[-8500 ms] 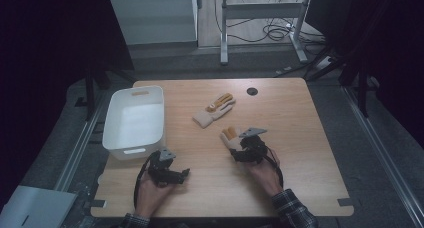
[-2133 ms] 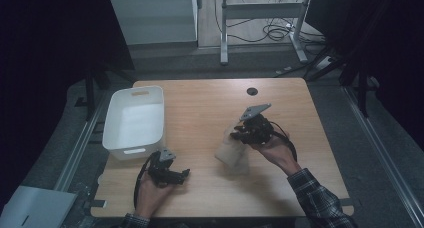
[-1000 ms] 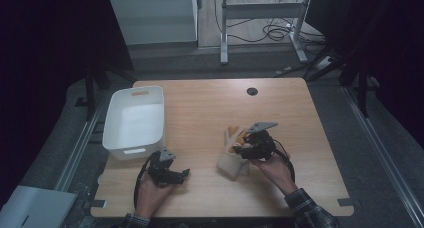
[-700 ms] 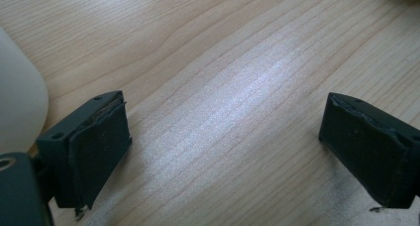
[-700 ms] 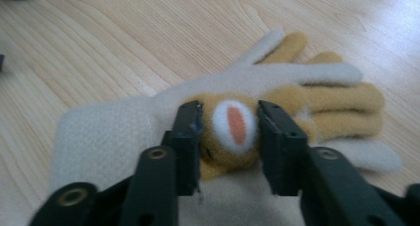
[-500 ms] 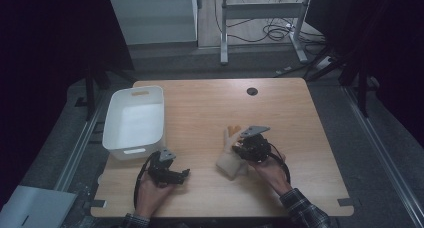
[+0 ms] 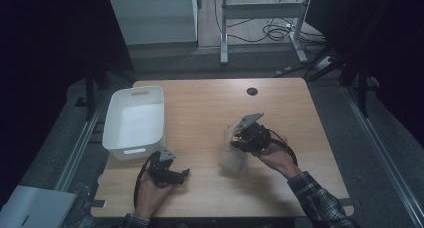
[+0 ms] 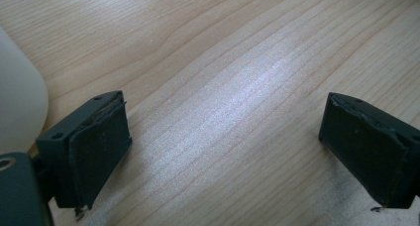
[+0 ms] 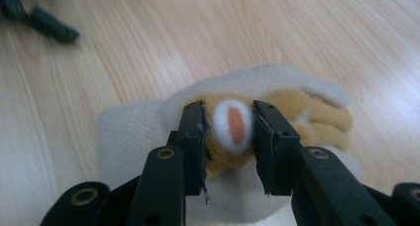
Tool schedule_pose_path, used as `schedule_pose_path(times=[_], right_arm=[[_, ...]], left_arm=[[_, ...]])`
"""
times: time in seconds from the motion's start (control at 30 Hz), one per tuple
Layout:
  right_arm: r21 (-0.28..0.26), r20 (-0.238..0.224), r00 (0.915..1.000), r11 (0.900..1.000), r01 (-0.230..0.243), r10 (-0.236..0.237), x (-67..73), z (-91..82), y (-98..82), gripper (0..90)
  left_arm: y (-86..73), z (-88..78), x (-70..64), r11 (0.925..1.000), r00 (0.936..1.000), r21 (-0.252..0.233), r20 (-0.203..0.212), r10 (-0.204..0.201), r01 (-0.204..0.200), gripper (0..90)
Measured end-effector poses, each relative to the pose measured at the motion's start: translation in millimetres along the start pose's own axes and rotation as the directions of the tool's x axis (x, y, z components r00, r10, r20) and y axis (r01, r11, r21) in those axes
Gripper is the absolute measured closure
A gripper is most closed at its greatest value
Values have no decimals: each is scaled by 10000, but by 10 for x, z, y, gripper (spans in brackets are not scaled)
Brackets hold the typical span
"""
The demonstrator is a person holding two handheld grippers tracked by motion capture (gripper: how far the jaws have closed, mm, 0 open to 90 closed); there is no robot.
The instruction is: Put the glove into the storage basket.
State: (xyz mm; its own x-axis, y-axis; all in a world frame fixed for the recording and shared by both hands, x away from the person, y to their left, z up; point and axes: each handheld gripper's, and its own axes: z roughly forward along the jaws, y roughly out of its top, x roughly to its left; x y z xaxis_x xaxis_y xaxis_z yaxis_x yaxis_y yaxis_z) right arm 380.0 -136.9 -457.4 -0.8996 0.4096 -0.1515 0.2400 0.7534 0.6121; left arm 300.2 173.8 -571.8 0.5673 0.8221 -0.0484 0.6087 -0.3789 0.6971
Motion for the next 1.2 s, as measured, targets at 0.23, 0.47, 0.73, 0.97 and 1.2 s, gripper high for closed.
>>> schedule_pose_path(times=[0.23, 0.47, 0.73, 0.97, 1.2], right_arm=[[585, -716, 9907, 9910, 1202, -1159, -77, 250, 22, 649], [93, -561, 9982, 9997, 221, -215, -94, 348, -136, 475], [-910, -275, 9886, 9845, -1497, 1477, -141, 19, -318, 540], [-1185, -1196, 9726, 9698, -2133, 1993, 139, 2, -518, 570], [-1117, -999, 9797, 9765, -1844, 1735, 461, 187, -631, 396]], left_arm=[[0, -2, 1, 10000, 10000, 34, 7, 15, -15, 55], [0, -2, 0, 10000, 10000, 28, 10, 13, -13, 55], [0, -2, 2, 10000, 10000, 29, 4, 37, -37, 55], [0, -1, -2, 10000, 10000, 12, 1, -20, 20, 55], [0, -3, 0, 10000, 10000, 38, -7, 5, -5, 55]])
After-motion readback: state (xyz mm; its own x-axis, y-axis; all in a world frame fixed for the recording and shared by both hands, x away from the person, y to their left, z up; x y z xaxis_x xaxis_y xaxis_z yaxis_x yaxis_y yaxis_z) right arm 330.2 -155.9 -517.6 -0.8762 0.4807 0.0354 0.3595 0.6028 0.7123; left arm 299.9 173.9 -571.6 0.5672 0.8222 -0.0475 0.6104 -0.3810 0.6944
